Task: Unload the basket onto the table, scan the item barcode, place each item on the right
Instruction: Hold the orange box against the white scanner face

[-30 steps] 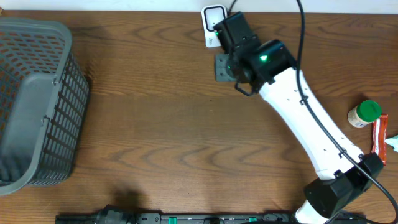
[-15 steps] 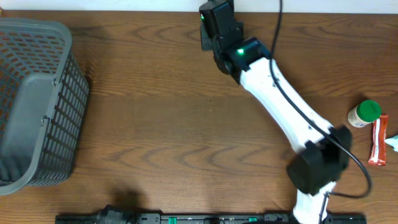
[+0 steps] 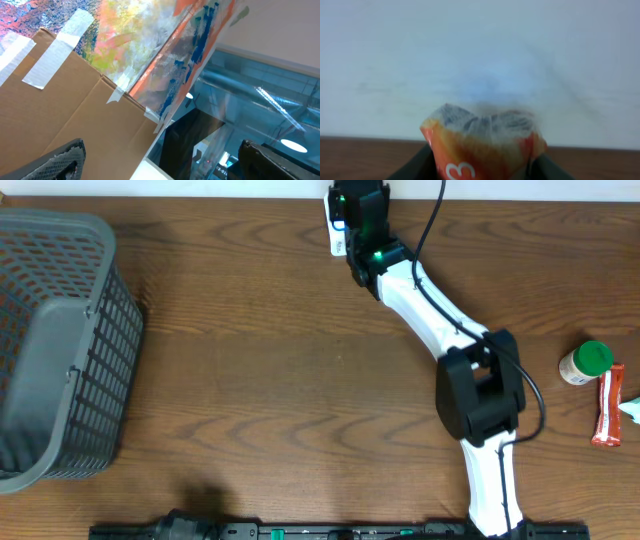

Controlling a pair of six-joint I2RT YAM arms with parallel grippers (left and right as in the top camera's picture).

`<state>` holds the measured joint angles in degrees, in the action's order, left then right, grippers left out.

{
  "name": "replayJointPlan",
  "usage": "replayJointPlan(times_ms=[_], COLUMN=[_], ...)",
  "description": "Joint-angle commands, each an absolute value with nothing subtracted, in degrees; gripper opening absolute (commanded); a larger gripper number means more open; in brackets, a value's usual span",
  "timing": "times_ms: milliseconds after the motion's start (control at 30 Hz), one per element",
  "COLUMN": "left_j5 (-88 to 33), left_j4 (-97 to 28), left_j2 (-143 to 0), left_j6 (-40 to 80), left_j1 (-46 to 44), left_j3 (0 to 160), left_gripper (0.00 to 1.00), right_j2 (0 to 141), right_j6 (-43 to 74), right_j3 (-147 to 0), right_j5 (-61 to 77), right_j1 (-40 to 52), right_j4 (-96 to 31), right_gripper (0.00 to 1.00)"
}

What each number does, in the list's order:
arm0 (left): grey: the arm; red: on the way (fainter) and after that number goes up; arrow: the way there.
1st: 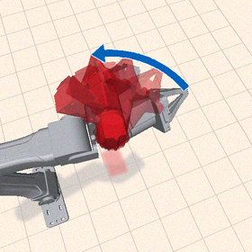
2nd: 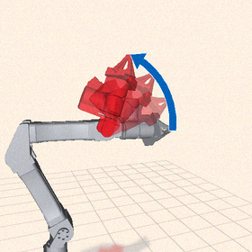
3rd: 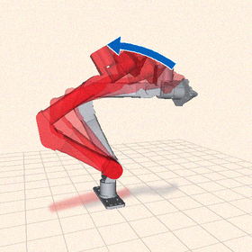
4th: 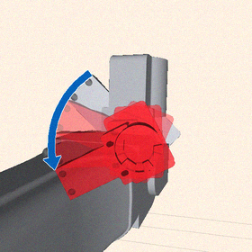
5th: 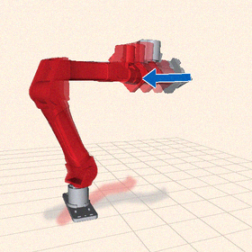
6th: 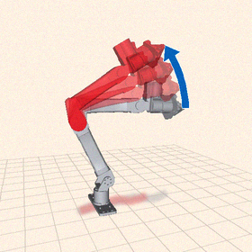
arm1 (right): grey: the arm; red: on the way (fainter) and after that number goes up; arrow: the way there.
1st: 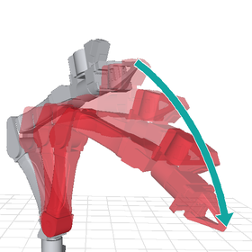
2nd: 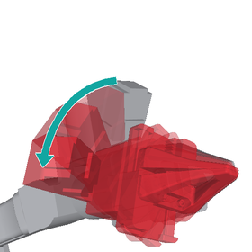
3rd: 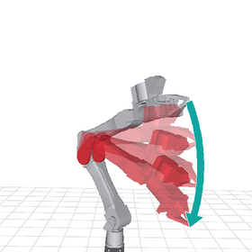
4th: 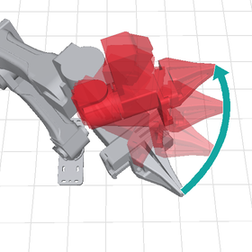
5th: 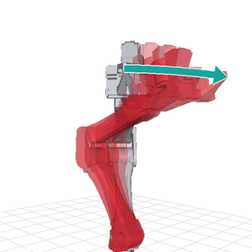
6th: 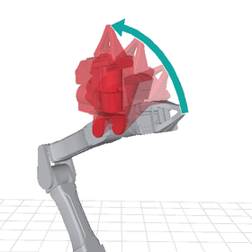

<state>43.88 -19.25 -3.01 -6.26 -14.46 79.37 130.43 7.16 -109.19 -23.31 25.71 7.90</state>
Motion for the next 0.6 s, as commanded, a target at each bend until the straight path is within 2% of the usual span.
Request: replayJointPlan(times_ms=[0,167,567], left_j5=[44.2,44.2,44.2], left_j4=[-19.0,-19.0,-19.0], left_j2=[-2.6,-2.6,-2.6], left_j6=[-7.3,-7.3,-7.3], left_j1=[-14.4,-14.4,-14.4], left_j3=[79.4,79.4,79.4], left_gripper=[0.98,0.98,0.98], right_j2=[136.2,140.6,145.6], right_j6=[6.5,6.5,6.8], right_j3=[-109.7,-109.7,-109.7], right_j5=[-18.9,-17.6,-15.0], right_j1=[23.5,22.9,22.9], right_j4=[12.4,18.4,22.5], right_gripper=[0.36,0.31,0.38])
